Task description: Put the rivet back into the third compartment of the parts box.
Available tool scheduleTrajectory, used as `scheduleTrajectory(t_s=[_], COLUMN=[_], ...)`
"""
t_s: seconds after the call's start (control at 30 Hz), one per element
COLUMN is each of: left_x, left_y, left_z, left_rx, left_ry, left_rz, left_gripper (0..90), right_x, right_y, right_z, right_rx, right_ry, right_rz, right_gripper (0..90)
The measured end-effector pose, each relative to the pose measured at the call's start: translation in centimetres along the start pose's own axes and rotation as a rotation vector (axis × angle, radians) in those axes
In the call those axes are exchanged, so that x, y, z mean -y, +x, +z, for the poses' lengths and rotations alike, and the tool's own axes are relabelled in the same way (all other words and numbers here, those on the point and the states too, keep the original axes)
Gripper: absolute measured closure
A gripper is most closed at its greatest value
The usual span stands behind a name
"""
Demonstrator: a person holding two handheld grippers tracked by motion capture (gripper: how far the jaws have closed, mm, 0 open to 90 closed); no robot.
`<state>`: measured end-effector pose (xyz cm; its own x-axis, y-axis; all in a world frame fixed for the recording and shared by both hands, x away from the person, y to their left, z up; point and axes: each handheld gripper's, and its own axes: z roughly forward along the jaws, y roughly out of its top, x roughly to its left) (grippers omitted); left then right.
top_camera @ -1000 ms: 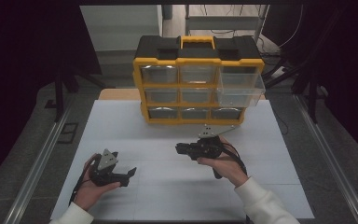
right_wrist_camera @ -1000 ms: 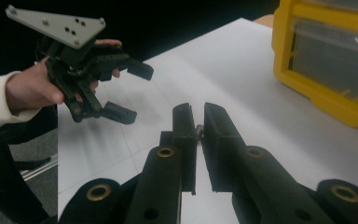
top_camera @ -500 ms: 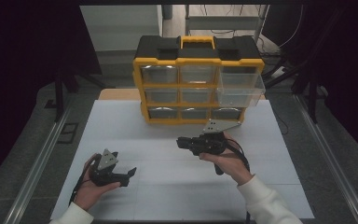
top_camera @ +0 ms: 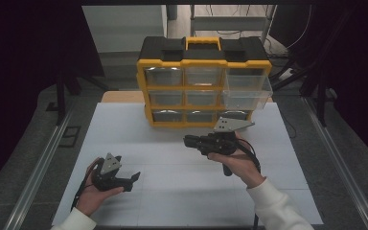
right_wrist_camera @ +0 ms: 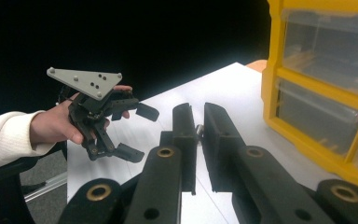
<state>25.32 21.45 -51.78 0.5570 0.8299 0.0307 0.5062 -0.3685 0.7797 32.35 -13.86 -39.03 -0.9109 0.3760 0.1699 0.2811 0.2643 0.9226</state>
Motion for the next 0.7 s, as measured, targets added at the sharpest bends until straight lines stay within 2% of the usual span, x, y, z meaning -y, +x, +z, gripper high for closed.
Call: scheduleTrajectory(t_s=[0.7], left_x=[0.0], left_y=[0.0], left_z=[0.0], left_rx=[0.002], left_ry=[0.0], left_rz=[-0.001], left_gripper=[8.2], right_x=[-4.0], right_y=[-0.1], right_z=[-1.5], right_rx=[0.018], right_ry=[-0.056], right_rz=[-0.025], right_gripper=[83.5])
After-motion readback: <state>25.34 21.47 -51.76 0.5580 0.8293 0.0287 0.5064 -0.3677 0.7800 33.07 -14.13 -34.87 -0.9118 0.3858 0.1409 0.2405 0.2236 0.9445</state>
